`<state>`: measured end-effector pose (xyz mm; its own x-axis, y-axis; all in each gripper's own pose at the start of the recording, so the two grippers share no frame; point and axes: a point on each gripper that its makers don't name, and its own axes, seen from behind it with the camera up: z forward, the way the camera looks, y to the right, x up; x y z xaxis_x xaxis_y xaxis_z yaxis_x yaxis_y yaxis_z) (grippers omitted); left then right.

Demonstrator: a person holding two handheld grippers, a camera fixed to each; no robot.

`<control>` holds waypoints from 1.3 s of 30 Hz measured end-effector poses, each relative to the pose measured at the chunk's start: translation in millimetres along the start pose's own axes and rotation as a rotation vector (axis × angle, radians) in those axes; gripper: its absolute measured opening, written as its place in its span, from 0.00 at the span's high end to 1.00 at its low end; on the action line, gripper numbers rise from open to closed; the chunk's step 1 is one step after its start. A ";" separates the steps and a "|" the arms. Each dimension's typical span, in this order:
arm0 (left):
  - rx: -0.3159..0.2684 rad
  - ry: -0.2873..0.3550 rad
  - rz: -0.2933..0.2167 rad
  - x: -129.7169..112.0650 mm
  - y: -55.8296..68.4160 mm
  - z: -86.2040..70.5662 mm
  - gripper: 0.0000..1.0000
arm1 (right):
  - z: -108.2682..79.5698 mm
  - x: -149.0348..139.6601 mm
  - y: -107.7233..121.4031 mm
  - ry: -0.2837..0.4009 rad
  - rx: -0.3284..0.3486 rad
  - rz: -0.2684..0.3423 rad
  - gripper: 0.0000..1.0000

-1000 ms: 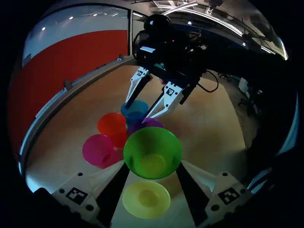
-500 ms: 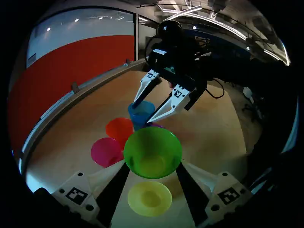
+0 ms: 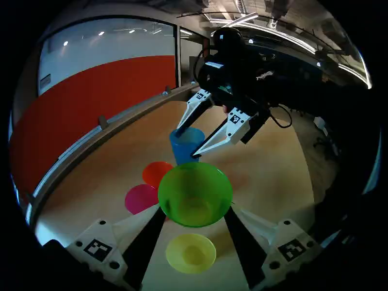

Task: Pour water

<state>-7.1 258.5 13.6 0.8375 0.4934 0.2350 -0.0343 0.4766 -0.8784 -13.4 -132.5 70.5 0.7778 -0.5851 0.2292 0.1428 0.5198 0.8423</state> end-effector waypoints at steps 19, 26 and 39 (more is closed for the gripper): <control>0.098 0.137 -0.031 26.5 -9.2 -28.9 0.19 | -22.9 23.6 -13.7 0.035 -0.035 -0.012 0.07; 0.132 0.180 -0.045 31.0 -14.3 -42.2 0.19 | -29.9 32.5 -18.7 0.051 -0.046 -0.018 0.07; 0.179 0.225 -0.059 33.6 -17.5 -64.5 0.18 | -39.2 44.9 -28.1 0.061 -0.052 -0.036 0.07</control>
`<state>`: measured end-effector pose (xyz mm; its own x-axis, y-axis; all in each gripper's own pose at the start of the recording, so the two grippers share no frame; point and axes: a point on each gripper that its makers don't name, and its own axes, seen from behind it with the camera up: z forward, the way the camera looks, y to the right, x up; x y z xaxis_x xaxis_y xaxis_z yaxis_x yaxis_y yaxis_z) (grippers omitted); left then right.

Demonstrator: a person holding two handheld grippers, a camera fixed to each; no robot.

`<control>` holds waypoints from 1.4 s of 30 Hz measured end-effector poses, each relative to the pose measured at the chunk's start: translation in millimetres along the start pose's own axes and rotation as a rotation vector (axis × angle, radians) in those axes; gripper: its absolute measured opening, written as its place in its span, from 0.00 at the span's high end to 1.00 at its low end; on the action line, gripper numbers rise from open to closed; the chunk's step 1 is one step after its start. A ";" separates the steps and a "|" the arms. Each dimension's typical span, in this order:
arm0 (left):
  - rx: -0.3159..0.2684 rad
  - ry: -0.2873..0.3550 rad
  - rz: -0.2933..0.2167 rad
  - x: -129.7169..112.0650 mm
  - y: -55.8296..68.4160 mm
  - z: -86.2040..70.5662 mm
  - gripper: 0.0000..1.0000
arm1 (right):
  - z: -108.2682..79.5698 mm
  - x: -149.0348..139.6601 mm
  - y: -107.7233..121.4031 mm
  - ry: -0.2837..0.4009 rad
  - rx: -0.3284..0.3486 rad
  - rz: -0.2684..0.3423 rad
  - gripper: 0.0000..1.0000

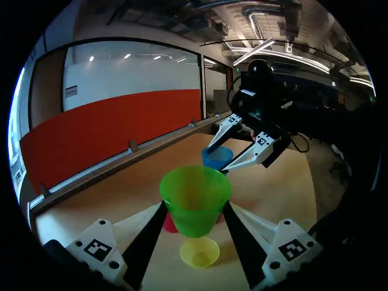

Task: Pour water

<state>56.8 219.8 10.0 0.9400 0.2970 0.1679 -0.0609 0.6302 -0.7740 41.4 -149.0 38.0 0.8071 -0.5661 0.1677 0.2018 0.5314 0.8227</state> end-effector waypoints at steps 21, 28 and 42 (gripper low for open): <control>0.052 0.039 -0.021 3.3 -13.7 -24.5 0.18 | 0.0 41.9 -17.7 0.150 -0.003 0.048 0.07; 0.063 0.049 -0.027 3.8 -16.6 -28.9 0.18 | 0.0 59.6 -21.0 0.223 -0.009 0.075 0.07; 0.084 0.070 -0.046 9.5 -23.3 -37.8 0.18 | -1.8 86.9 -29.0 0.340 -0.019 0.100 0.07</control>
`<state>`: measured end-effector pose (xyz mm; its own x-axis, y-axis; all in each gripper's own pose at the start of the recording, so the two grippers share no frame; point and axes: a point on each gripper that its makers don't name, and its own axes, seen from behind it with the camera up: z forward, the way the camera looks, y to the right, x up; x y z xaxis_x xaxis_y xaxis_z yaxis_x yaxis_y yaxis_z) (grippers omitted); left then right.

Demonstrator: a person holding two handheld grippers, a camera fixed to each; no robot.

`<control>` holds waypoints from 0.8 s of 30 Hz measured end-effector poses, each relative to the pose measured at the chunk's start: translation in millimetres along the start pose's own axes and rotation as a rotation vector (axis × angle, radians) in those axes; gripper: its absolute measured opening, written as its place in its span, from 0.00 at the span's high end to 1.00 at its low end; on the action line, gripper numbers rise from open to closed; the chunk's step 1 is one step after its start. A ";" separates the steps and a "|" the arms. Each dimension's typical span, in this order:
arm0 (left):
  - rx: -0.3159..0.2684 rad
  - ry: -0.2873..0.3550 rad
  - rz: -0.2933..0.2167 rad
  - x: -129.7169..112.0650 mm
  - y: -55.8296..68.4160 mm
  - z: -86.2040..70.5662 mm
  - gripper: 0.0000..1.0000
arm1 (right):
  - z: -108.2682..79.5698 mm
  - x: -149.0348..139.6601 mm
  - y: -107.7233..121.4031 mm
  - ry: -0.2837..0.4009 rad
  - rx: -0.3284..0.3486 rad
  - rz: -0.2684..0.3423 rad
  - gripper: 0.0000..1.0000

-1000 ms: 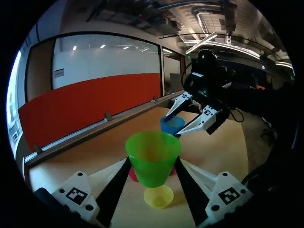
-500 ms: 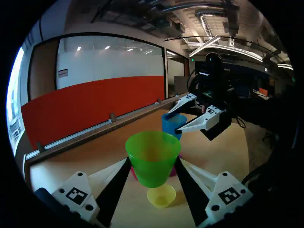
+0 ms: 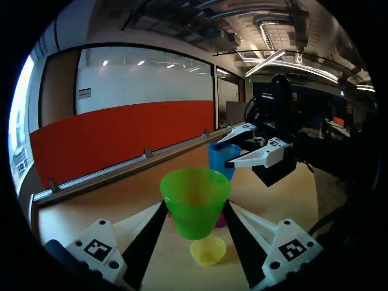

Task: Pour water

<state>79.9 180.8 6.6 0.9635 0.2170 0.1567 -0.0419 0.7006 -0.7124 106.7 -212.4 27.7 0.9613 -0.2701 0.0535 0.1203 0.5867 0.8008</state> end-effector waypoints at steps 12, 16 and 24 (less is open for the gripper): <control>0.005 0.006 -0.010 0.3 -3.9 -1.8 0.18 | 1.1 12.4 0.7 0.052 0.003 0.016 0.07; 0.006 0.010 -0.016 -0.2 -4.8 -1.0 0.18 | 3.1 15.4 -0.5 0.070 0.004 0.016 0.07; 0.008 0.016 -0.027 -2.8 -6.4 0.9 0.18 | 7.7 22.3 -3.7 0.108 0.007 0.029 0.07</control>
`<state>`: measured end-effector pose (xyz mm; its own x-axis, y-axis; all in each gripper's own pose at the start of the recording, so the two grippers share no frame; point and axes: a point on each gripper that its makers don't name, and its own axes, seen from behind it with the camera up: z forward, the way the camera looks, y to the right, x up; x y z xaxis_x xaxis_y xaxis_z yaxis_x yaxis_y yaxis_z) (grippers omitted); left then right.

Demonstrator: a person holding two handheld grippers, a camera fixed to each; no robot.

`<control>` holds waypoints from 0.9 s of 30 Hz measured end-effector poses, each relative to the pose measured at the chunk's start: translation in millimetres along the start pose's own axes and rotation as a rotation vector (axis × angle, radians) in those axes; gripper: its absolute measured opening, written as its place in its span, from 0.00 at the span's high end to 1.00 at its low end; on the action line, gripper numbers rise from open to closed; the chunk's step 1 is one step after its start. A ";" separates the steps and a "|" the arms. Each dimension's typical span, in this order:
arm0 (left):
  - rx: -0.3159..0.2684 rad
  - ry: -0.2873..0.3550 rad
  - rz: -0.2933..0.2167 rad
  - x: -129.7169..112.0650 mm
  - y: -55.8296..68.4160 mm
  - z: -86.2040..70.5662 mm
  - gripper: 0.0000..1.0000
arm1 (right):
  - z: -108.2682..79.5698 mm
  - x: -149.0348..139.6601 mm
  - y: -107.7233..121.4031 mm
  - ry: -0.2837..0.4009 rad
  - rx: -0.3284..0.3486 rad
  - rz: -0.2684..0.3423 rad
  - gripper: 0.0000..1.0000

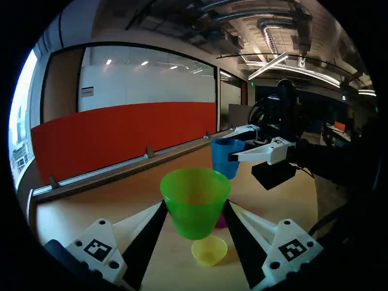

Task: Pour water

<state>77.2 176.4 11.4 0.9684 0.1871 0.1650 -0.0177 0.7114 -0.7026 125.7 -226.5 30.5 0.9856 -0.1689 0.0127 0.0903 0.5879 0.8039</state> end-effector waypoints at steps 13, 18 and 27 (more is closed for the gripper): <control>-0.001 0.011 -0.008 0.1 -0.4 -1.1 0.18 | 5.5 11.0 -5.6 0.061 -0.003 0.005 0.07; -0.001 0.011 -0.005 -1.0 -0.8 -1.7 0.18 | 6.6 12.2 -6.8 0.062 0.004 0.003 0.07; 0.000 0.017 -0.005 -0.3 -2.0 -2.4 0.18 | 6.8 11.5 -6.5 0.056 0.002 -0.010 0.07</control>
<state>77.5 173.3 11.1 0.9725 0.1721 0.1568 -0.0130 0.7125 -0.7015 135.5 -237.6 29.5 0.9911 -0.1300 -0.0283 0.0997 0.5848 0.8051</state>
